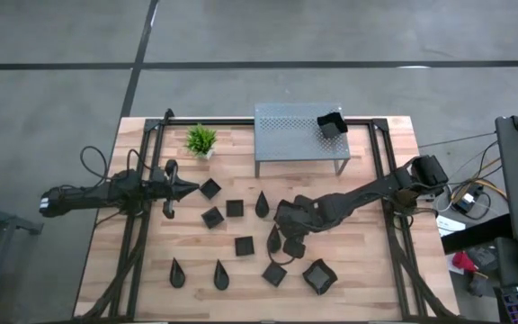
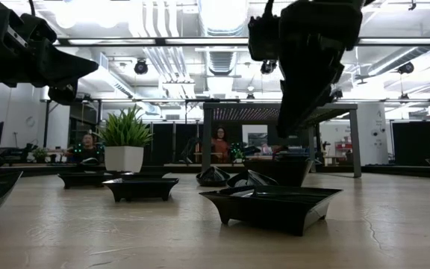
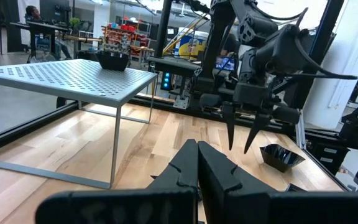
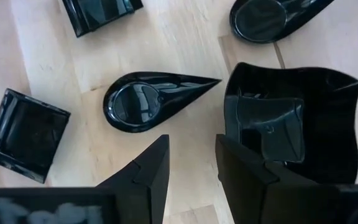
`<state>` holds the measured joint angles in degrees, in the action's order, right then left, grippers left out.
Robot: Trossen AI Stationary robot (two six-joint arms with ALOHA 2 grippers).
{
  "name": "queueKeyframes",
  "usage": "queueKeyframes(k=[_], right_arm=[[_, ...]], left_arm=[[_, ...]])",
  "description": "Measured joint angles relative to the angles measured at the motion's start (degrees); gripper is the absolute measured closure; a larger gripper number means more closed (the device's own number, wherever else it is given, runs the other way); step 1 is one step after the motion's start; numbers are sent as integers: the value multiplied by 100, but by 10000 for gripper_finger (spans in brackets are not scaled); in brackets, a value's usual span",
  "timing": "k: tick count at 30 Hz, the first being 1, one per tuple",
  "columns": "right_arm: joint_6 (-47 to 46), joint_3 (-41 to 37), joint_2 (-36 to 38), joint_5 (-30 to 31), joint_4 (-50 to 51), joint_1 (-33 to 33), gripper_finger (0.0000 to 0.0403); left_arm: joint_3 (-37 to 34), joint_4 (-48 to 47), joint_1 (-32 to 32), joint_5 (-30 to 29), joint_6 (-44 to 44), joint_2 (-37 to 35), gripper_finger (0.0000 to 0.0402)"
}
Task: Pick & Place Mini shaped plates
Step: Stack the black distorted square plate on top of the black distorted square plate on the shelf
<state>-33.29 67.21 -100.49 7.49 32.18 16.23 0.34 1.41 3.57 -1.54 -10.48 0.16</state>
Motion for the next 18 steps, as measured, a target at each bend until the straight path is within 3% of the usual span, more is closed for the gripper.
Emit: queueKeyframes(k=[18], right_arm=[[-279,-550,0,205,-643,-114,272]], left_arm=[[0,0,2,0,0,-1,396]])
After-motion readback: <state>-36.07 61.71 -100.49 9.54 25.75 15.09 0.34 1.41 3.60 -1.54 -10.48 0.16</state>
